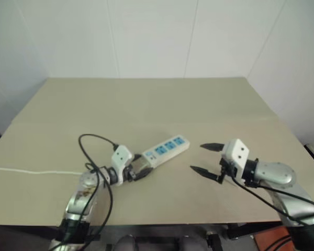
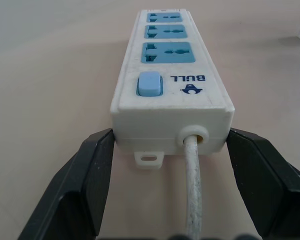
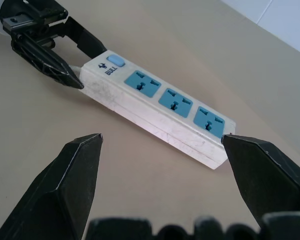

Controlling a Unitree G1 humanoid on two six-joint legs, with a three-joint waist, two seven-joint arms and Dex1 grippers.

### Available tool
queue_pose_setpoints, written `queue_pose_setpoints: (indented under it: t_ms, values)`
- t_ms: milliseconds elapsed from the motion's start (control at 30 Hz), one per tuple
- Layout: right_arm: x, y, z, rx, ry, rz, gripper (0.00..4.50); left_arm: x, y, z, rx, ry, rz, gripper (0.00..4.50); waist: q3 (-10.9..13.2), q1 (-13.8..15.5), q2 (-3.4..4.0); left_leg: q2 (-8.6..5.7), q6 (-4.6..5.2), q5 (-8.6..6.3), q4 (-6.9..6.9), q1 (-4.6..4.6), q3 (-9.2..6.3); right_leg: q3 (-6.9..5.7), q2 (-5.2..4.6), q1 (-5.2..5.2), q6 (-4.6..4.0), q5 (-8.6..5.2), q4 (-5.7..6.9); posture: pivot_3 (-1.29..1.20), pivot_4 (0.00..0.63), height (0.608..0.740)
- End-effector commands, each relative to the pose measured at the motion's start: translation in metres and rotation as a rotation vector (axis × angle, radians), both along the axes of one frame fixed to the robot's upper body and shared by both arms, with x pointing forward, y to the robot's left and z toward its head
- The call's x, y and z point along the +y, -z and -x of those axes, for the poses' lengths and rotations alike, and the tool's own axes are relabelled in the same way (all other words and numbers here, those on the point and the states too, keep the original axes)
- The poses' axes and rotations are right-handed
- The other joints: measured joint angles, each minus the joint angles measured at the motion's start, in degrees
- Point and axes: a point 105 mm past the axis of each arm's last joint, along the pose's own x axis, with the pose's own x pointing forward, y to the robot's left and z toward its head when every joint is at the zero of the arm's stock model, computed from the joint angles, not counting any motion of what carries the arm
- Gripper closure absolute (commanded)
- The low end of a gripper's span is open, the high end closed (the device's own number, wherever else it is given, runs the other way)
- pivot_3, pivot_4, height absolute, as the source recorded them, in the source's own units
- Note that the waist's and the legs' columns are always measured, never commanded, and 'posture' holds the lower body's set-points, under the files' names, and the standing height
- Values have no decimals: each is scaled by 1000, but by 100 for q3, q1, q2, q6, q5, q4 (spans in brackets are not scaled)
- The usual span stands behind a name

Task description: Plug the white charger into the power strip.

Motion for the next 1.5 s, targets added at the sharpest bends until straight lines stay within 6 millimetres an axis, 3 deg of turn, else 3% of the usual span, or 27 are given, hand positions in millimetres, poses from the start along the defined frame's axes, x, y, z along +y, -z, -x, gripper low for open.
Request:
queue_pose_setpoints:
  t_ms: [33,100,400,500,867,1133,1500]
  values:
    - [0,-10,1,-57,-10,1,0,-2,-12,0,-24,21,92,494,0,-4,-1,0,0,0,2,0,0,0,-1,0,1,0,0,0,150,740]
    - [-2,-10,2,-55,-2,4,0,-1,-16,3,-25,54,118,33,0,-14,-1,0,0,0,4,1,0,0,-1,2,2,-1,-1,0,150,740]
    - [-5,-13,6,-51,-4,1,0,24,-39,15,-200,138,180,33,0,-47,0,0,0,0,0,3,1,2,-2,1,-1,-1,-2,0,150,740]
    - [-5,-13,7,-49,-6,-1,0,28,-42,19,-230,142,274,33,0,-45,0,0,0,0,0,4,2,1,-1,2,-1,-1,-2,0,150,740]
    - [-5,-14,10,-48,-2,1,0,23,0,14,-299,99,263,33,0,-32,-1,0,0,0,2,2,2,1,-1,2,-2,0,-5,0,150,740]
    - [-7,-15,13,-49,16,5,0,20,4,0,-286,131,252,33,-1,-34,-1,0,0,0,2,2,2,1,-1,2,7,-5,-4,0,150,740]
    - [-6,-14,15,-51,37,0,0,19,9,-4,-186,186,232,33,-2,-37,1,0,0,0,2,6,1,1,-1,5,19,-11,-3,0,150,740]
